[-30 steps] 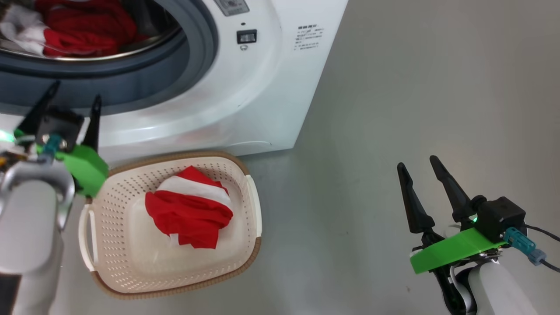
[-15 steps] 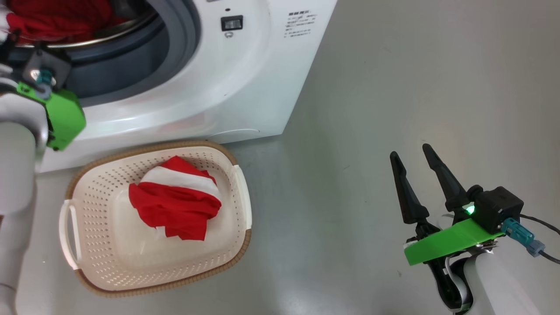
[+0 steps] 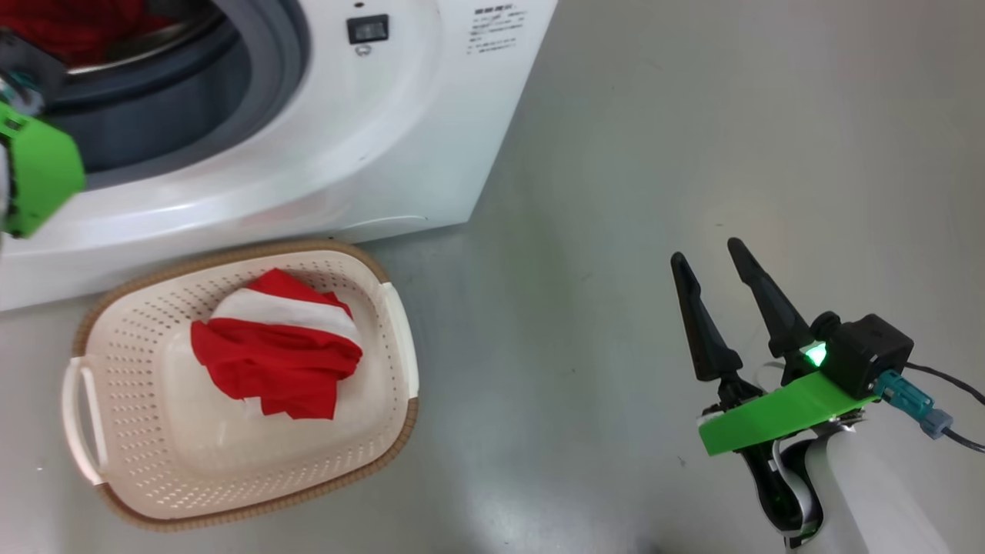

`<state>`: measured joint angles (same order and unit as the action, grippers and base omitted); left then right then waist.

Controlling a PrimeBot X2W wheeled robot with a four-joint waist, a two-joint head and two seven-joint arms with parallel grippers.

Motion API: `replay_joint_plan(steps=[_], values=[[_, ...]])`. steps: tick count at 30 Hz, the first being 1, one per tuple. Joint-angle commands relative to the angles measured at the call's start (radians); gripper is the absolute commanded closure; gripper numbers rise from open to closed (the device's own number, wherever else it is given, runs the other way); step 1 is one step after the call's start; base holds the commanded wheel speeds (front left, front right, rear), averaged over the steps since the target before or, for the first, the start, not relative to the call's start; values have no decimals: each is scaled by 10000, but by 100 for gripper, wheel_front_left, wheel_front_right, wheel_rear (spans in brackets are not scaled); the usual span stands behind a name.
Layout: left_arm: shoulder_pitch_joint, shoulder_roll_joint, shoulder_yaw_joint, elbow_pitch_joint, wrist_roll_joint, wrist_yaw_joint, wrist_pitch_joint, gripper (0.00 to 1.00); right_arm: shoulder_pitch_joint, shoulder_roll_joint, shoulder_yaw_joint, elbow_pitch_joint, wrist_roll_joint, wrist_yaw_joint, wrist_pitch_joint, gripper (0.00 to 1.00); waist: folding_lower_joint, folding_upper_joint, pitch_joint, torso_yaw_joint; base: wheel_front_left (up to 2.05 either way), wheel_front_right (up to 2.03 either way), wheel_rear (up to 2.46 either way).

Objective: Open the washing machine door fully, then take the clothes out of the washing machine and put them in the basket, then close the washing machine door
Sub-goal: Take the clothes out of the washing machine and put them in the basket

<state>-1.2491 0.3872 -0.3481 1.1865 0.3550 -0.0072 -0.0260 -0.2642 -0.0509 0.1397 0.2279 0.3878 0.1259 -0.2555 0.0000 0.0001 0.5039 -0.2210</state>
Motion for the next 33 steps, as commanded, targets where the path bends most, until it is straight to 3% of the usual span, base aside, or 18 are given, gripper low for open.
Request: replay_joint_plan(steps=[1, 20, 21, 22, 23, 24, 33], values=[[-388, 606, 87, -7, 63, 143, 91, 0, -106, 6, 236, -270, 171, 48, -63, 0, 0, -1, 167, -145, 0, 0, 0], [-1191, 1067, -275, 735, -22, 500, 711, 0, -255, 7, 421, -461, 427, 48, -63, 0, 0, -1, 714, -714, 0, 0, 0], [-1191, 1060, -277, 746, -52, 525, 731, 14, -243, 7, 414, -466, 425, 48, -63, 0, 0, -1, 707, -712, 0, 0, 0], [-1182, 1046, -285, 756, -78, 544, 742, 52, -230, 7, 398, -465, 421, 48, -63, 0, 0, -1, 695, -705, 0, 0, 0], [-1168, 1031, -297, 765, -102, 558, 747, 69, -224, 7, 383, -461, 418, 48, -63, 0, 0, -1, 682, -696, 0, 0, 0], [-1150, 1011, -295, 773, -141, 570, 746, 98, -223, 7, 370, -455, 414, 48, -63, 0, 0, -1, 666, -685, 0, 0, 0], [-834, 548, -238, 688, -583, 752, 437, 100, -203, 7, 260, -408, 312, 48, -63, 0, 0, -1, 402, -435, 0, 0, 0]])
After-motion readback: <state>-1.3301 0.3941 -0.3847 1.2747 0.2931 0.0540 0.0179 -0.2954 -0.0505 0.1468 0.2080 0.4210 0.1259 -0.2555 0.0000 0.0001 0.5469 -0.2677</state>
